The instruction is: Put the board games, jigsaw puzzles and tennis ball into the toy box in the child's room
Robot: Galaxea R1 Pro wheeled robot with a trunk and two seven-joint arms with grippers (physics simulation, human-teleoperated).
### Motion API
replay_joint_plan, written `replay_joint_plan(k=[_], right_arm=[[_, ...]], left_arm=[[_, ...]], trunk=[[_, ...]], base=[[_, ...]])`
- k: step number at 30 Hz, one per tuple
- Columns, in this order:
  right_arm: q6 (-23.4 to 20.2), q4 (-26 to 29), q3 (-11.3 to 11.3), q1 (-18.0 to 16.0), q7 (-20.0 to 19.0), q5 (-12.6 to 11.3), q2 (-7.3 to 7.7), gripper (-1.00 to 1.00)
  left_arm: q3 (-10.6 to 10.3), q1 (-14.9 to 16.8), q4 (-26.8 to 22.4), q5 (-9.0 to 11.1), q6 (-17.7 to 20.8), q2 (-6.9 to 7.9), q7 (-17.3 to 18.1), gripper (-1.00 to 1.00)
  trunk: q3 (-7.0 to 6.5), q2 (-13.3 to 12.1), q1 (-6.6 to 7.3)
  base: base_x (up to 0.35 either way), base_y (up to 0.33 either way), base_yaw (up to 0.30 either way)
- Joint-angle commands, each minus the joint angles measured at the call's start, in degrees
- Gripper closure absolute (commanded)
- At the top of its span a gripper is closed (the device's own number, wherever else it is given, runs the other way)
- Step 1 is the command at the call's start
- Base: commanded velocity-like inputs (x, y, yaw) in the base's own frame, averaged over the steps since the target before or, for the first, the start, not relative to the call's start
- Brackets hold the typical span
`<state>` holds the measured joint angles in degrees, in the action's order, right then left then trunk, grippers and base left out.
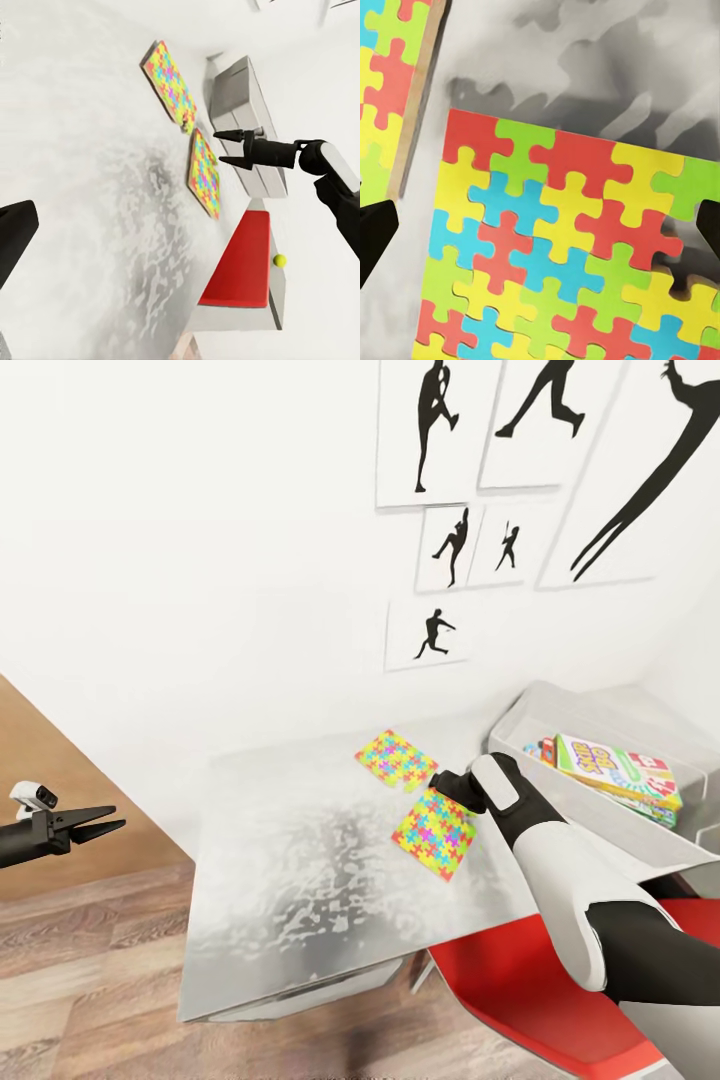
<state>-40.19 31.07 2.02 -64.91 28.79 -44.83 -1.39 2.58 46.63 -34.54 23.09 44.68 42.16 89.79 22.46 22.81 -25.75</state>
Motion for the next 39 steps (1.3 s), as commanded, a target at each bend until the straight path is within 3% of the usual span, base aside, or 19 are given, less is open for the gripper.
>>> replay_joint_plan(k=[1,21,39], right_arm=[[-0.06,0.07,0.22,-0.04,0.56,-0.6,0.04,-1.0],[-0.06,-0.09,0.16,-0.04,0.56,-0.6,0.04,-1.0],[-0.06,-0.13,0.17,-0.04,0.56,-0.61,0.07,-1.0]], left_arm=[[-0.05,0.04,0.0,0.03,0.6,0.02,0.21,-1.0],[-0.09,0.04,0.0,0.03,0.6,0.02,0.21,-1.0],[-0.05,0.04,0.0,0.03,0.63,0.02,0.21,-1.0]], trunk=[[0.19,0.11,-0.03],[0.48,0.11,-0.03],[1.64,0.11,-0.03]], base=[[0.0,0.0,0.0],[0.0,0.0,0.0],[-0.002,0.0,0.0]])
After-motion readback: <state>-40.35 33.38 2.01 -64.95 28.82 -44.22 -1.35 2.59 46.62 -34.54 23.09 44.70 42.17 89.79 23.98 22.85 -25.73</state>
